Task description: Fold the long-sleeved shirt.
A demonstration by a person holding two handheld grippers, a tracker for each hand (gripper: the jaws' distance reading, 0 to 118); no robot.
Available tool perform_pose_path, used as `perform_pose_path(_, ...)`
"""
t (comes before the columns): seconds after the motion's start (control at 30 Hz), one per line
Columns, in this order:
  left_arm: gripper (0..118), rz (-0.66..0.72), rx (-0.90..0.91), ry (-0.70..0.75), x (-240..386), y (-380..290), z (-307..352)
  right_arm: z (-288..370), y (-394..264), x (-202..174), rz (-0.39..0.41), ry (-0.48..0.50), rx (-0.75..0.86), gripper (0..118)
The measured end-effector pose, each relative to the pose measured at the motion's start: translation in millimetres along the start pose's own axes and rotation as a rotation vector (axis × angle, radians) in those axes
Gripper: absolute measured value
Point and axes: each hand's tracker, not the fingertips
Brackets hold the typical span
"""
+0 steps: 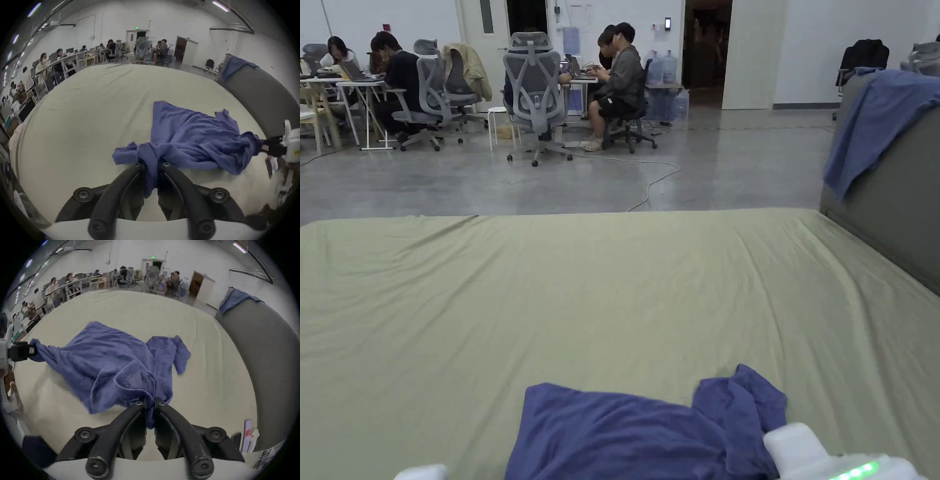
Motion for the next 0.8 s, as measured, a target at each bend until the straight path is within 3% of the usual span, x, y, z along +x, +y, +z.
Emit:
perform_pose_path(0.23,9,-0.086,-0.140,-0.040,-7,-81,64,28,-87,-19,0.094,0.017,-0.163,5)
perform_pose_path(0.4,9,-0.065,-0.314,0.013,-13,-117,21,-9,-114,-20,0.049,0.027,-0.283,5)
perform_pose_path(0.43,15,-0.052,-0.350,0.010,-12,-121,11,-10,-109,-14,0.010,0.059,-0.329,5)
perform_pose_path(0.5,30,-0.021,-0.298,0.009,-13,-116,19,0,-102,-3,-0.041,0.063,-0.277,25)
perform_pose_path(0.53,51,-0.017,-0.305,0.009,-12,-106,28,10,-99,4,-0.074,0.034,-0.264,51)
perform_pose_path(0.57,90,-0.006,-0.303,-0.004,-12,-98,41,25,-97,9,-0.093,-0.014,-0.251,90)
perform_pose_path(0.6,112,0.008,-0.262,-0.035,-13,-93,57,43,-97,14,-0.093,-0.036,-0.203,106)
perform_pose_path(0.63,118,0.014,-0.188,-0.057,-12,-86,76,66,-97,18,-0.100,-0.020,-0.114,108)
perform_pose_path(0.7,118,0.046,-0.031,-0.083,-9,-77,118,112,-96,21,-0.143,-0.022,0.005,108)
perform_pose_path(0.8,112,0.047,-0.057,-0.128,4,-78,160,160,-105,17,-0.256,0.050,0.098,108)
